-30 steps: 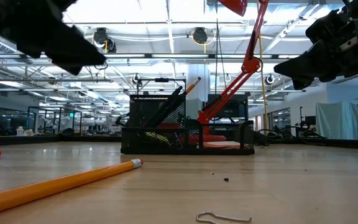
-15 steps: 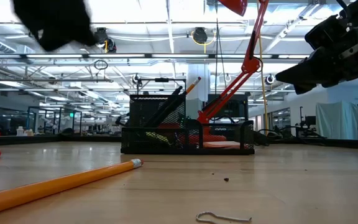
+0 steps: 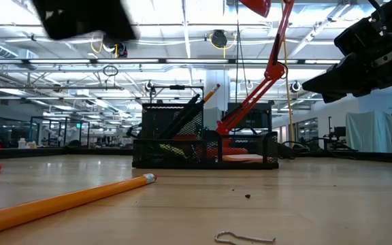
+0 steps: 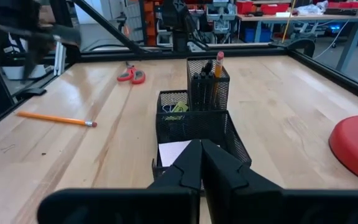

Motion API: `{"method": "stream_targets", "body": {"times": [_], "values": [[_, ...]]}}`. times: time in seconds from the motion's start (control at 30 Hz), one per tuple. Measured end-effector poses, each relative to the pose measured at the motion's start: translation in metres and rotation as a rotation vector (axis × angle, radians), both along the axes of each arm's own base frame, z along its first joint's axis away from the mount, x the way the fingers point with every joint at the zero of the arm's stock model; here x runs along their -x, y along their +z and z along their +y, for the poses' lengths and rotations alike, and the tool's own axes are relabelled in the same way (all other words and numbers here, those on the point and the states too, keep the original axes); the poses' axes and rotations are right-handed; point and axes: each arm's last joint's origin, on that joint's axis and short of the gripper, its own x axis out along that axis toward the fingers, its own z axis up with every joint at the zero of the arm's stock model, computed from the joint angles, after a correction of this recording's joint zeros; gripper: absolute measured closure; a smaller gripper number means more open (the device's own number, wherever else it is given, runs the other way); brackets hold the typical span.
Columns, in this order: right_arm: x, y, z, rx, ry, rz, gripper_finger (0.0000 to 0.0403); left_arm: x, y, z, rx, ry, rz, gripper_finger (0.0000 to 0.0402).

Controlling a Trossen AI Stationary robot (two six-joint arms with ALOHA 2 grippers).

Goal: Pick and place office supplies into organizer

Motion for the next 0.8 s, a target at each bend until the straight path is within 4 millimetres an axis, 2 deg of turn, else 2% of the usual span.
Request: {"method": "stream_targets", "body": {"times": [0.13, 0.2, 0.27, 0.5, 0.8], "values": [[0.000, 0.000, 0.000, 0.000, 0.000, -0.001, 0.0401, -0.003, -0.015, 0.020, 0.065, 0.213, 0.190, 0.0229], [0.000, 0.000, 0.000, 0.000, -0.003, -0.002, 0.0401, -0.003, -0.018, 0.032, 0.080, 0.342, 0.252, 0.0233], [0.000, 0.000, 0.000, 0.001, -0.010, -0.004, 0.0401, -0.005, -0.019, 0.042, 0.071, 0.397, 0.281, 0.0239], [0.000, 0.000, -0.002, -0.035, -0.059, -0.004, 0.0401, -0.014, -0.021, 0.061, 0.065, 0.428, 0.318, 0.0249], [0.001, -0.004, -0.001, -0.100, -0.071, 0.036, 0.0401, -0.025, -0.048, 0.064, 0.108, 0.415, 0.407, 0.0250]]}}
